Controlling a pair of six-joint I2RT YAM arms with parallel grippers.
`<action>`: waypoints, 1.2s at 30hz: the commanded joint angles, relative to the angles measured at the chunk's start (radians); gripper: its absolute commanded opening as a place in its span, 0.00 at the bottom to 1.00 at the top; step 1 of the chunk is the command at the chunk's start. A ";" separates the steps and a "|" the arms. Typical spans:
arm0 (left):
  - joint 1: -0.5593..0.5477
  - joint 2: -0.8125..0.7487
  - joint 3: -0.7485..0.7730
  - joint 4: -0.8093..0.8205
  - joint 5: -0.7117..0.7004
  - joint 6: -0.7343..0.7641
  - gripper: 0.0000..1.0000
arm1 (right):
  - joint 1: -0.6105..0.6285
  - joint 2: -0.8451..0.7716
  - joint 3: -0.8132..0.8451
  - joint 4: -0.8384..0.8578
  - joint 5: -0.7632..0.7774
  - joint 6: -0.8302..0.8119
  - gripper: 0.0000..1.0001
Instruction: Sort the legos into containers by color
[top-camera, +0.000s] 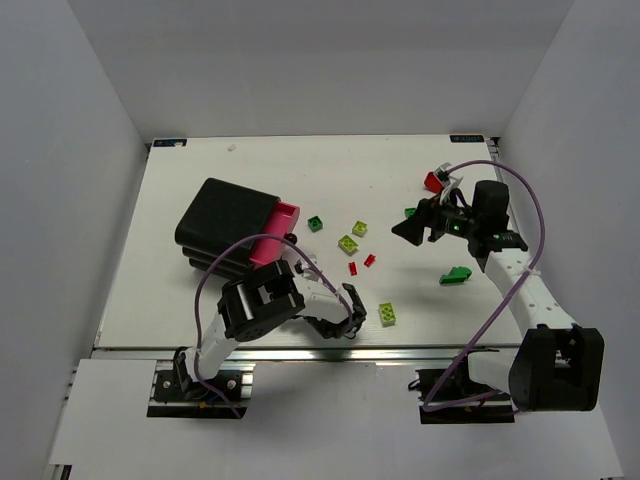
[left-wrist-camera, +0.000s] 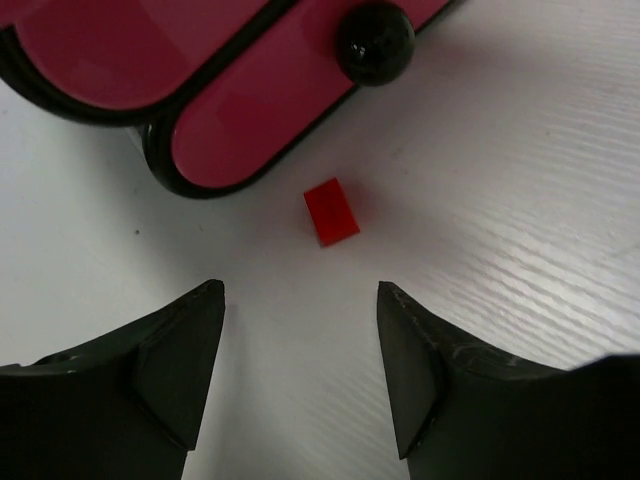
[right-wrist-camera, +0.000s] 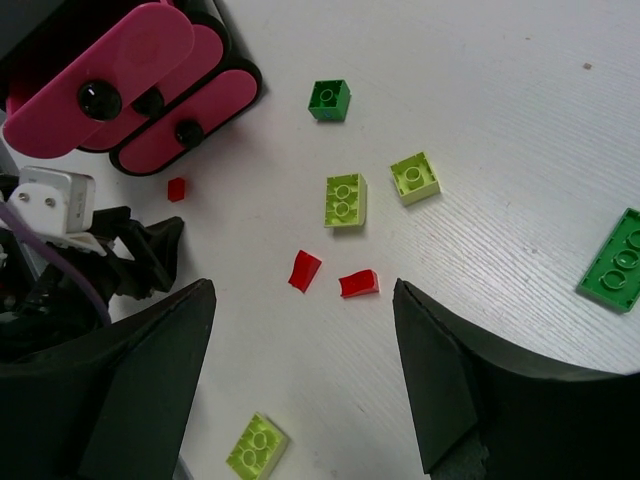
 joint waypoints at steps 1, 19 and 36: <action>0.021 0.054 -0.014 -0.011 -0.001 -0.148 0.72 | -0.016 -0.020 -0.006 0.045 -0.046 0.024 0.77; 0.072 0.102 -0.020 0.218 -0.018 -0.036 0.63 | -0.092 -0.016 -0.012 0.058 -0.130 0.063 0.77; 0.090 0.011 -0.178 0.620 0.074 0.125 0.70 | -0.129 -0.020 -0.024 0.096 -0.195 0.077 0.77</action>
